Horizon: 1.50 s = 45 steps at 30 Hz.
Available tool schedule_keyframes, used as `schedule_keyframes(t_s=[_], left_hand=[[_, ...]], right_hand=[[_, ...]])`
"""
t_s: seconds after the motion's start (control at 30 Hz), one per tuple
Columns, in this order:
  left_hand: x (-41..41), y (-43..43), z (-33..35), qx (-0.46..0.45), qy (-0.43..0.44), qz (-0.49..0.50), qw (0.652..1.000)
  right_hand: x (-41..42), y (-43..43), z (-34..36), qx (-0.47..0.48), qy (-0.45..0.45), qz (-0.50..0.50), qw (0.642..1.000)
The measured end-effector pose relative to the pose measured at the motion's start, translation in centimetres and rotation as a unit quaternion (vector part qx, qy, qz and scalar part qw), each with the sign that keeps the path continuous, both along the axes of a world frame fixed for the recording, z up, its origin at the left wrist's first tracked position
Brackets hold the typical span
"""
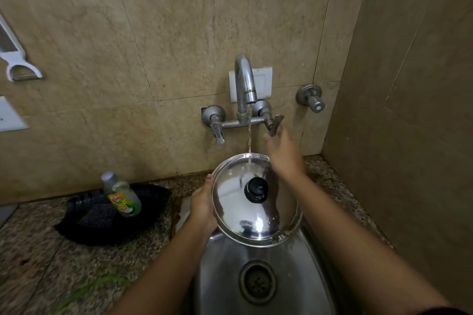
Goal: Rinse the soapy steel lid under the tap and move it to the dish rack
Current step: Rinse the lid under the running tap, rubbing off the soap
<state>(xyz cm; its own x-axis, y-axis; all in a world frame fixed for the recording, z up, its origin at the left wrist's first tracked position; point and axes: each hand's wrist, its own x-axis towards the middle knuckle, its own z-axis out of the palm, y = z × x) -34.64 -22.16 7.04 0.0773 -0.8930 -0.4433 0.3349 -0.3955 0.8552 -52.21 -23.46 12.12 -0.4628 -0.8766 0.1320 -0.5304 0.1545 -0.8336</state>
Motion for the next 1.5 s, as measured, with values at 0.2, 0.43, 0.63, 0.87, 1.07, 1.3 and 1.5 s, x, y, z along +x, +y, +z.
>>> schedule_keyframes(t_s=[0.2,0.43,0.63,0.87,1.07,1.3,1.5], left_hand=[[-0.6,0.5,0.2,-0.027,-0.004,-0.01,1.0],[-0.5,0.8,-0.4,-0.03,-0.016,-0.01,0.999],[-0.5,0.8,-0.3,-0.034,0.003,-0.006,0.999],[-0.1,0.7,-0.5,-0.077,-0.019,-0.013,0.997],[0.4,0.8,-1.0,-0.119,-0.044,0.0,0.992],[1.6,0.8,-1.4,-0.096,0.038,0.049,0.994],[2.1,-0.9,-0.5,-0.124,-0.106,-0.116,0.98]], right_hand=[[4.9,2.5,-3.2,0.035,0.325,0.257,0.909],[4.2,1.8,-3.5,0.106,0.329,0.185,0.92],[4.4,1.5,-4.2,0.088,0.395,0.212,0.889],[4.8,2.3,-3.9,0.034,0.338,0.264,0.903],[2.8,1.1,-2.3,0.043,0.251,0.235,0.938],[-2.2,0.6,-4.1,0.022,-0.155,0.04,0.987],[-2.2,-0.9,-0.2,0.06,-0.113,0.231,0.964]])
